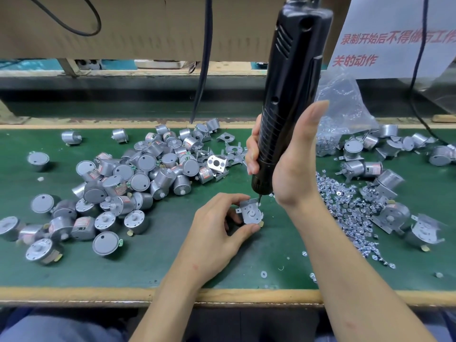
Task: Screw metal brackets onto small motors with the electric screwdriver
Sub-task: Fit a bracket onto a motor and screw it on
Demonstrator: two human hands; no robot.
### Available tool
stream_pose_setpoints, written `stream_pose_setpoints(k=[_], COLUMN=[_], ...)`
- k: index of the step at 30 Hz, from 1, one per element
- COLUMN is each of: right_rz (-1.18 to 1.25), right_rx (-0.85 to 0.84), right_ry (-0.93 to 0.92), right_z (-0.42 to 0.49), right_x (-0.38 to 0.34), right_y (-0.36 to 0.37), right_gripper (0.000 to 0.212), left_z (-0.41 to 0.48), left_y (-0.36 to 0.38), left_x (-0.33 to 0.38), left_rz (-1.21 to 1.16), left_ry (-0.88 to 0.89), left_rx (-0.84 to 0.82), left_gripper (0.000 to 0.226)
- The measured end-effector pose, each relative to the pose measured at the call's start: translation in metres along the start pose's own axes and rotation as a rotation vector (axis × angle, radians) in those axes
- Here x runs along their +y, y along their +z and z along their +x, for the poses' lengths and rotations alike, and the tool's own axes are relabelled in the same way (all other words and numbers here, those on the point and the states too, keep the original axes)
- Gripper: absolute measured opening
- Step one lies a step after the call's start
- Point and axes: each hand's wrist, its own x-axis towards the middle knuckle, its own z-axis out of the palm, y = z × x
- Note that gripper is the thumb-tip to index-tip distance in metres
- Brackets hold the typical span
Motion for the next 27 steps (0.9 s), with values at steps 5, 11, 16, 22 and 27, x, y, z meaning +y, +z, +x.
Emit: stream_pose_setpoints(k=[5,11,16,22,27], right_rz=[0.012,0.010,0.012,0.036,0.035], right_rx=[0.015,0.022,0.013,0.018,0.011], right_ry=[-0.005,-0.002,-0.010,-0.005,0.000], right_z=[0.001,0.000,0.000,0.000,-0.001], right_x=[-0.002,-0.004,-0.002,0.002,0.006], right_y=[-0.004,-0.008,-0.003,0.001,0.005], right_gripper=[0.079,0.078,0.083,0.080,0.076], left_z=[0.000,0.000,0.000,0.001,0.001], left_y=[0.000,0.002,0.002,0.002,0.003], left_x=[-0.001,-0.003,-0.003,-0.004,-0.004], left_rz=[-0.002,0.000,0.015,0.021,0.028], left_ry=[0.004,0.006,0.018,0.021,0.027], left_rx=[0.005,0.002,-0.006,-0.012,-0.012], left_gripper=[0.040,0.039,0.039,0.039,0.038])
